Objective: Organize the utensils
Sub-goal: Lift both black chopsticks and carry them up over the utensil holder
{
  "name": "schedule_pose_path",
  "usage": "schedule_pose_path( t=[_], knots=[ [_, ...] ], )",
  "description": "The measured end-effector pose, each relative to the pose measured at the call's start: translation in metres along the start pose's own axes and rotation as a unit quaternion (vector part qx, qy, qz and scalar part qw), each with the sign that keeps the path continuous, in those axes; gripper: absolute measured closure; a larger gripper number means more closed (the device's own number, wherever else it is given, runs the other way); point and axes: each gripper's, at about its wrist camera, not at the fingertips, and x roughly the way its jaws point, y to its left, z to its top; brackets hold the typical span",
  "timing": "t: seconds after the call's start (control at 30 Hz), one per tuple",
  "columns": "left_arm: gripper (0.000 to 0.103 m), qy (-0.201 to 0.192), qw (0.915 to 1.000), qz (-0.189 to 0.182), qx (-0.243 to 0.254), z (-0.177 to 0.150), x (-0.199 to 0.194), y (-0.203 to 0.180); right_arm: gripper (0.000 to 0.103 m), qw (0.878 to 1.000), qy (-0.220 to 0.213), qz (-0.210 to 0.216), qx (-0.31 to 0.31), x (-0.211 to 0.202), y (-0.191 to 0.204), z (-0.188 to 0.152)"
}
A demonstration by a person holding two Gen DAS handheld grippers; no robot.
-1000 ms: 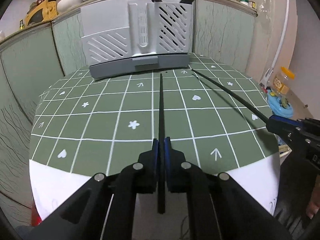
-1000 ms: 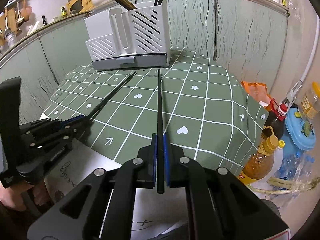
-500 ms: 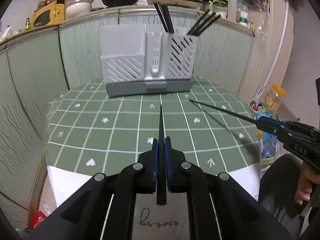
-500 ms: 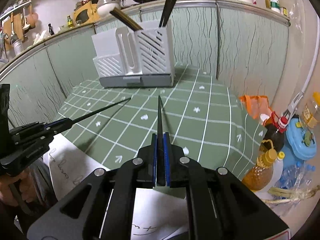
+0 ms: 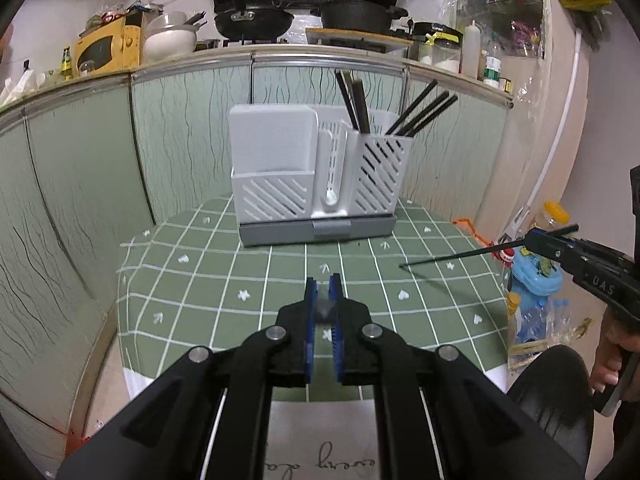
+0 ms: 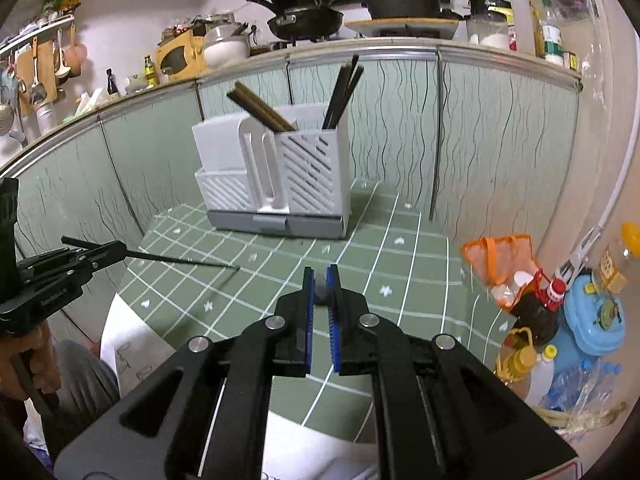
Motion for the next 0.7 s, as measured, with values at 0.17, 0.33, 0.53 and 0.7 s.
schedule_pose_path(
  t=[0.17, 0.33, 0.53, 0.7],
  knots=[
    [0.095, -0.009, 0.9999, -0.009, 0.003, 0.015, -0.008, 0.002, 0.097, 1.0, -0.012, 0.004, -0.004, -0.006, 0.003, 0.014],
    [0.095, -0.015, 0.9998, -0.014, 0.001, 0.026, -0.012, 0.002, 0.097, 1.0, -0.021, 0.012, -0.008, -0.009, 0.007, 0.025],
    [0.095, -0.022, 0.9994, -0.026, 0.004, 0.039, -0.02, 0.004, 0.097, 0.999, -0.028, 0.02, -0.016, -0.014, 0.012, 0.037],
    [0.095, -0.016, 0.9994, -0.03, 0.01, 0.051, -0.021, 0.005, 0.097, 0.999, -0.034, 0.04, -0.014, -0.021, 0.011, 0.055]
  ],
)
